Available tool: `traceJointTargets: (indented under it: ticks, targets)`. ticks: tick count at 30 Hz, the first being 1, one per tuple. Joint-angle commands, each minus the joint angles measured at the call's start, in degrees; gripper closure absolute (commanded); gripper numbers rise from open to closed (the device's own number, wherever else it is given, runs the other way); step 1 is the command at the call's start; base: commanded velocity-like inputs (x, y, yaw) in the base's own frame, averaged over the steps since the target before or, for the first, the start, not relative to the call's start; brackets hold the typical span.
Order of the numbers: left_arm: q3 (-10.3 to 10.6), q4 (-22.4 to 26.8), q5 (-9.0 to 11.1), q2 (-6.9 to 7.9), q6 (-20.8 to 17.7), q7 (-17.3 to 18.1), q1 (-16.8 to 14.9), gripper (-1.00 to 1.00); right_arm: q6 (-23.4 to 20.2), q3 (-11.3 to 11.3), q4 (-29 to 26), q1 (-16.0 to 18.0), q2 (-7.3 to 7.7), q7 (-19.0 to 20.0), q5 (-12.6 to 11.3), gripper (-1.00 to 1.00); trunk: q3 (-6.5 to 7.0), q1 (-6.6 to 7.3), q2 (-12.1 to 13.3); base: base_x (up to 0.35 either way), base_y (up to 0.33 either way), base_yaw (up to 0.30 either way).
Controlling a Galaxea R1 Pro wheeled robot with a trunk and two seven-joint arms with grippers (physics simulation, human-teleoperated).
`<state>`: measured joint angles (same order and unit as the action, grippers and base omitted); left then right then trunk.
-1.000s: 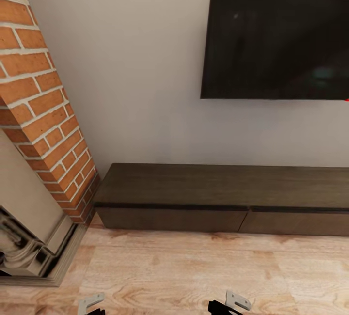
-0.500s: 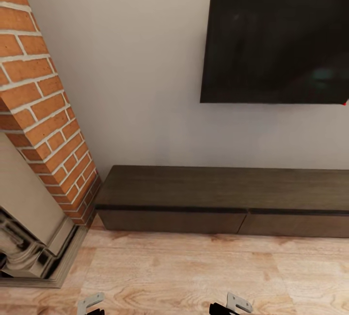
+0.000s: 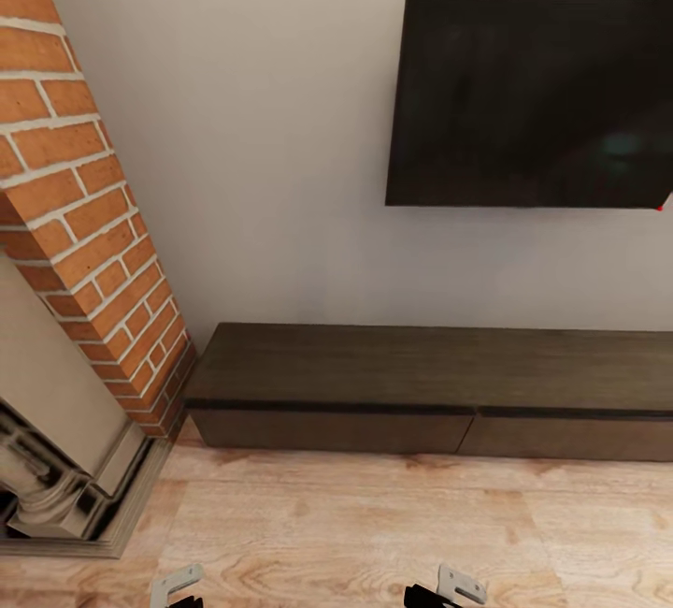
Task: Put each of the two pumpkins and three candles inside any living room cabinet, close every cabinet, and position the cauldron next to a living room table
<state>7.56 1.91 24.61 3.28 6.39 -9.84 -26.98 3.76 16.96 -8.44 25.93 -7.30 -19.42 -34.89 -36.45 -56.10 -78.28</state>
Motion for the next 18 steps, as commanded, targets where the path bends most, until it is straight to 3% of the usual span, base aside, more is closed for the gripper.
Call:
traceJointTargets:
  ticks: [1,18]
  targets:
    - [0.0,0.0,0.0,-0.01,-0.01,0.0,0.0,-1.0,-0.01,0.0,0.0,0.0,0.0,0.0,0.0,-1.0,0.19,0.23,0.42,0.0,0.0,0.0]
    - [0.0,-0.02,0.0,-0.12,-0.38,0.02,0.0,-1.0,0.02,0.0,0.0,0.0,0.01,0.0,0.0,-1.0,3.24,3.96,7.23,0.0,0.0,0.0]
